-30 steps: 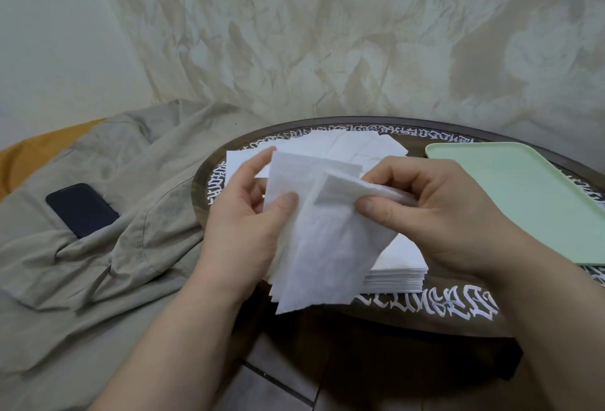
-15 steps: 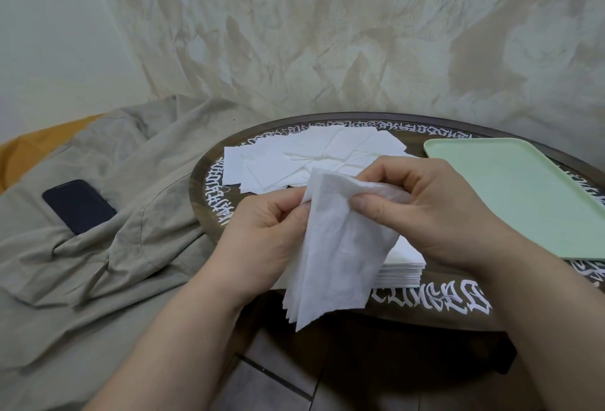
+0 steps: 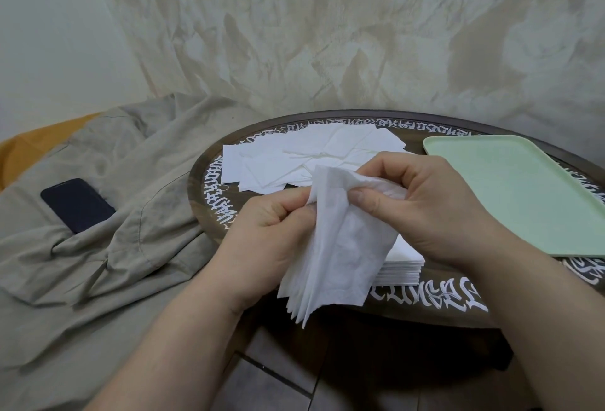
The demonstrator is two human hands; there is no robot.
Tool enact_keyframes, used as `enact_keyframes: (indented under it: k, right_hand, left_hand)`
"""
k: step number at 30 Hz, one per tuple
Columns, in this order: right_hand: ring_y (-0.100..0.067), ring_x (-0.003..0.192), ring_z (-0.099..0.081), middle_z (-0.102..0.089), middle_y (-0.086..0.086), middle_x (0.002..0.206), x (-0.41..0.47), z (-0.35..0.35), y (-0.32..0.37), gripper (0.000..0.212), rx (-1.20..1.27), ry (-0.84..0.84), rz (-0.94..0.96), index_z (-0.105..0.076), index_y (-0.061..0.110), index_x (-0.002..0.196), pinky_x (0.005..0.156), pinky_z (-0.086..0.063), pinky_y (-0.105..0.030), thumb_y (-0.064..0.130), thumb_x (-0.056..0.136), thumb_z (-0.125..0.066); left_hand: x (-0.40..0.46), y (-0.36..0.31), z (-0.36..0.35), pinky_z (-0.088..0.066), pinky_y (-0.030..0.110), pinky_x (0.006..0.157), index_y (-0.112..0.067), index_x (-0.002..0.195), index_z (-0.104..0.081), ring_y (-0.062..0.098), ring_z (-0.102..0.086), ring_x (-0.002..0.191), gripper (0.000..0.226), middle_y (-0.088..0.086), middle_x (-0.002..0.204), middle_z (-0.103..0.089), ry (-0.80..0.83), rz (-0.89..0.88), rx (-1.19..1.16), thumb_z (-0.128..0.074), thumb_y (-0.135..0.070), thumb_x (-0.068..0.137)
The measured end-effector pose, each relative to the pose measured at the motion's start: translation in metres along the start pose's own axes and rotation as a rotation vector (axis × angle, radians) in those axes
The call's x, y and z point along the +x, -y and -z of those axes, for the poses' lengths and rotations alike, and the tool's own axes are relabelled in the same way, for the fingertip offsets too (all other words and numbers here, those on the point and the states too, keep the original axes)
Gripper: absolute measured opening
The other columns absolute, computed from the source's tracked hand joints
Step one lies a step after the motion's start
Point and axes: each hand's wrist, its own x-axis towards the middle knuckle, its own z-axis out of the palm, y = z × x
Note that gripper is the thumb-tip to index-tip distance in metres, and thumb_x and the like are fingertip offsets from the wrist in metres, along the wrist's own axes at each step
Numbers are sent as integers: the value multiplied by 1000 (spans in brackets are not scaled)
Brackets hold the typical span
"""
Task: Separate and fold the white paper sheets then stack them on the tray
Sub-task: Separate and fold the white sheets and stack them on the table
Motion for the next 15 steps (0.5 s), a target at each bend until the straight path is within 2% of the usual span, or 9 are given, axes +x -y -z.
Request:
enact_keyframes:
  k: [2,3,5,7,9,15]
  right_hand:
    - [1,68,-57,-65,16,72,0,-1,0,17,-11,-15,0,-68,26,73,64,-41,-16,14,84,-72]
    - [0,69,-58,-66,15,73,0,-1,-1,15,-14,-23,1,-68,25,73,65,-43,-18,16,83,-73]
    - [-2,70,-58,-66,14,74,0,-3,-2,6,-13,-33,-3,-68,26,75,66,-45,-21,26,80,-72]
    - [-2,70,-58,-65,15,74,1,-5,-3,4,-13,-36,1,-68,27,76,66,-45,-21,27,79,-71]
    - [-2,71,-58,-65,15,75,1,-5,-3,12,-16,-34,8,-67,26,74,66,-45,-22,20,83,-72]
    - [-1,71,-59,-66,12,76,1,-8,-1,13,4,-43,-7,-67,25,75,65,-45,-18,16,85,-71]
  left_hand:
    - [1,2,2,-50,40,82,-9,101,-76,26,-66,97,30,22,102,-71,11,0,-26,-60,-27,84]
    - [1,2,2,-50,37,80,-9,101,-74,23,-65,94,34,20,100,-71,2,-8,-23,-59,-32,81]
    - [1,2,-1,-55,32,78,-17,101,-74,16,-69,90,28,4,95,-75,-33,-53,46,-61,-37,84]
    - [0,4,-5,-57,44,85,-25,99,-72,20,-72,92,21,1,96,-76,-77,-76,110,-60,-35,86]
    - [0,4,-8,-54,55,88,-27,98,-71,24,-71,93,19,-1,95,-75,-124,-97,152,-57,-34,87]
    - [2,4,-10,-53,55,85,-26,100,-68,19,-69,93,23,-5,95,-74,-186,-137,265,-50,-36,91]
